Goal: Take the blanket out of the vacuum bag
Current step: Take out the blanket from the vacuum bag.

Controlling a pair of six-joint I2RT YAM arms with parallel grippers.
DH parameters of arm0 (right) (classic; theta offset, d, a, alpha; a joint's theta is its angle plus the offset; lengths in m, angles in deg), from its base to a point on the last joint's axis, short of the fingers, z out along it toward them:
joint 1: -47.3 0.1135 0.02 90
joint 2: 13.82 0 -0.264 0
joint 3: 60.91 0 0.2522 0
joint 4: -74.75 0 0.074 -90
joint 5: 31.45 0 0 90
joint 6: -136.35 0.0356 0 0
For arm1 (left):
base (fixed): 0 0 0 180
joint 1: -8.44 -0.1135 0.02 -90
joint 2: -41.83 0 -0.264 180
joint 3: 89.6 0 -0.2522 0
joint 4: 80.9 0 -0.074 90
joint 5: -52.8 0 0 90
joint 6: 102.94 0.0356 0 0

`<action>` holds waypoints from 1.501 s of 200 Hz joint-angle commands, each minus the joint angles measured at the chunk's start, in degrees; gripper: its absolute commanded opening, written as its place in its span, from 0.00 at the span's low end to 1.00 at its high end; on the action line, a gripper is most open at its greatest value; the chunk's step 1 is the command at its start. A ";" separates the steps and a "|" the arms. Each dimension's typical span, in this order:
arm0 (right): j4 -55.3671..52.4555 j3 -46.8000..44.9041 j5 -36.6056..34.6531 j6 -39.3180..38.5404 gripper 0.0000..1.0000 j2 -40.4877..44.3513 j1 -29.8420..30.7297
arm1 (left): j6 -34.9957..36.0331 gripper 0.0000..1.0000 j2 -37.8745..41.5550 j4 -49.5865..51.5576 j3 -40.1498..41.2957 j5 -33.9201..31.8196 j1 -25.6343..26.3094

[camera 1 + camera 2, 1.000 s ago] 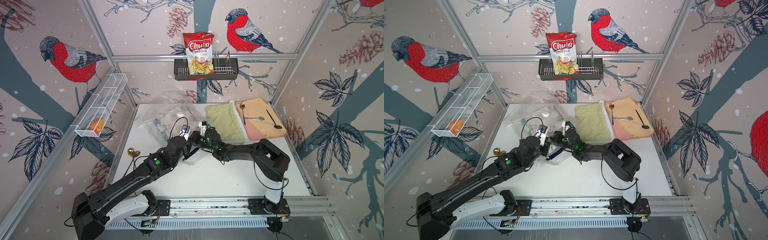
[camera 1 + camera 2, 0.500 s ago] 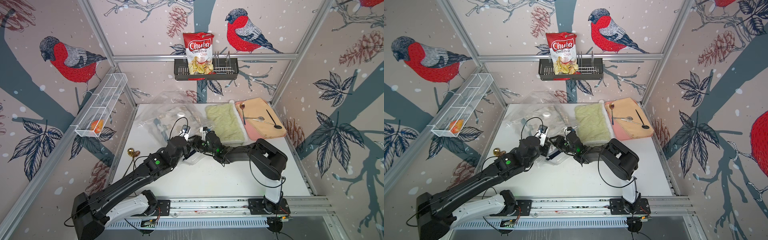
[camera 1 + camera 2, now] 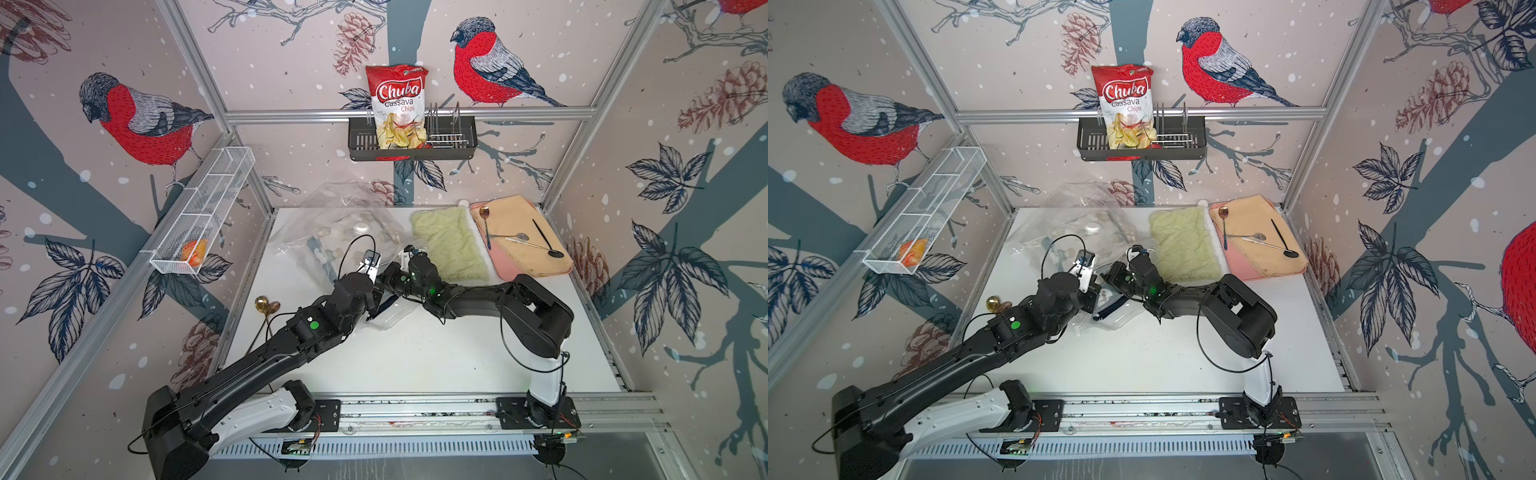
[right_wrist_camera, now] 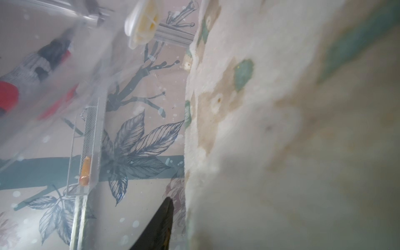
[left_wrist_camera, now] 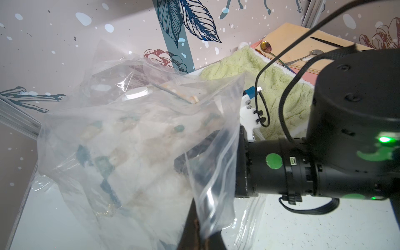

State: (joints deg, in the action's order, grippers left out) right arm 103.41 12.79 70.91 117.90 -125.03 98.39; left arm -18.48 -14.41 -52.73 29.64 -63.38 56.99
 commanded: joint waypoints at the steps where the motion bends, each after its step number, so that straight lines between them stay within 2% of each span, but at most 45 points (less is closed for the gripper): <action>1: 1.78 -0.01 1.13 -1.98 0.44 1.30 -0.34 | 0.88 0.03 0.51 -2.86 0.16 -0.04 -0.04; 29: 0.86 2.59 1.55 -3.60 0.43 1.54 -0.20 | 0.96 0.03 0.79 -2.99 0.38 -0.52 -0.04; 69: 3.07 2.05 1.30 -1.28 0.43 -0.39 0.22 | 0.97 0.03 0.61 -2.92 0.25 -0.50 -0.05; 116: 3.55 0.23 -0.91 1.69 0.52 -2.48 0.46 | 0.97 0.03 0.58 -2.93 0.15 -0.06 -0.05; 145: 8.30 -0.26 -2.42 5.01 0.55 -4.73 0.74 | 0.85 0.03 0.70 -2.95 0.18 0.14 -0.04; 164: 12.45 -0.88 -5.93 7.15 0.53 -5.64 1.29 | 0.84 0.03 0.70 -2.99 0.17 0.33 -0.06; 200: 17.21 -0.88 -12.79 8.87 0.42 -5.92 3.38 | 0.79 0.03 0.35 -3.05 0.16 0.86 -0.04; 227: 15.31 0.06 -15.62 8.66 0.32 -5.65 4.37 | 0.71 0.03 0.18 -2.99 0.16 1.25 -0.09; 271: 16.02 -1.21 -14.87 7.17 0.00 -3.70 4.63 | 0.51 0.00 0.18 -3.07 0.08 1.12 -0.08; 300: 19.85 -3.46 -12.07 7.31 0.00 -1.37 4.65 | -0.65 0.00 -0.75 -1.24 -1.24 1.34 -0.90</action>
State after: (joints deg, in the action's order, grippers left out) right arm 117.40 10.94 57.16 125.79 -128.36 102.94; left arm -18.52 -14.68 -52.68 29.64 -62.70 56.75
